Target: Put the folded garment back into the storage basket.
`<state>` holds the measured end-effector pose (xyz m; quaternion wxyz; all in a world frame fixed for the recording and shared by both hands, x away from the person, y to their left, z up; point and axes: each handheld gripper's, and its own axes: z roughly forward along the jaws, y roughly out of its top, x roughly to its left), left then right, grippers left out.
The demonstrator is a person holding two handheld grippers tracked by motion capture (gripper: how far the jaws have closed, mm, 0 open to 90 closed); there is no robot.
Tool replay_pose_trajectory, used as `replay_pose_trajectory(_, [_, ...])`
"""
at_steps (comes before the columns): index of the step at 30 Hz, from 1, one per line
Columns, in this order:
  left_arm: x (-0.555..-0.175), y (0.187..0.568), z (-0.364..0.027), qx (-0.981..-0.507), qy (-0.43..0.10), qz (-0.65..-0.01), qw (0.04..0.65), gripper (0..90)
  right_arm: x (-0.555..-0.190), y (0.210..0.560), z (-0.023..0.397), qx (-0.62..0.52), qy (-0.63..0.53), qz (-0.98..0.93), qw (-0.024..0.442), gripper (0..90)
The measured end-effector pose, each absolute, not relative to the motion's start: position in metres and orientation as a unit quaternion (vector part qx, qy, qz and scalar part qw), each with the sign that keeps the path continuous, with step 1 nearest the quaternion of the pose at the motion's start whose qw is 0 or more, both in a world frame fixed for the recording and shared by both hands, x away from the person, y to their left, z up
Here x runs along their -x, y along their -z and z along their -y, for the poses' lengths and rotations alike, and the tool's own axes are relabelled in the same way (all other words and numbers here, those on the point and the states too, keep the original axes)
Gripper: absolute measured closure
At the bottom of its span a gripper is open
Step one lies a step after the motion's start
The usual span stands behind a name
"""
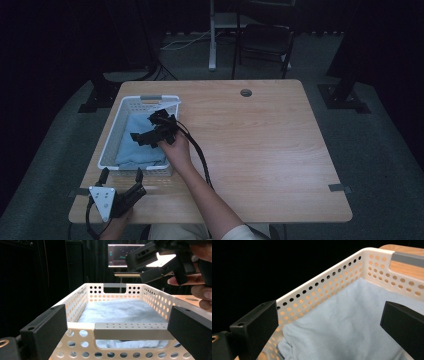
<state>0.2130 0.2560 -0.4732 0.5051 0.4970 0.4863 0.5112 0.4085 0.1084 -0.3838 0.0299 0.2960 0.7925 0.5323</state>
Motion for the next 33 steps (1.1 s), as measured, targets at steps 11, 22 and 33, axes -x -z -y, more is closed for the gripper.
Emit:
replay_pose_trajectory(11, [-0.213, 0.473, -0.256, -0.497, -0.511, -0.486, 0.505, 3.9, -0.396, 0.385, -0.099, -0.284, -0.551, -0.784, 0.033, 1.5])
replay_pose_trajectory(22, [-0.213, 0.473, -0.256, -0.497, -0.511, -0.486, 0.505, 3.9, -0.386, 0.38, -0.082, -0.281, -0.549, -0.785, 0.06, 1.5])
replay_pose_trajectory(33, [-0.213, 0.473, -0.256, -0.497, -0.511, -0.487, 0.506, 4.0, -0.378, 0.382, -0.065, -0.281, -0.54, -0.79, 0.074, 1.5])
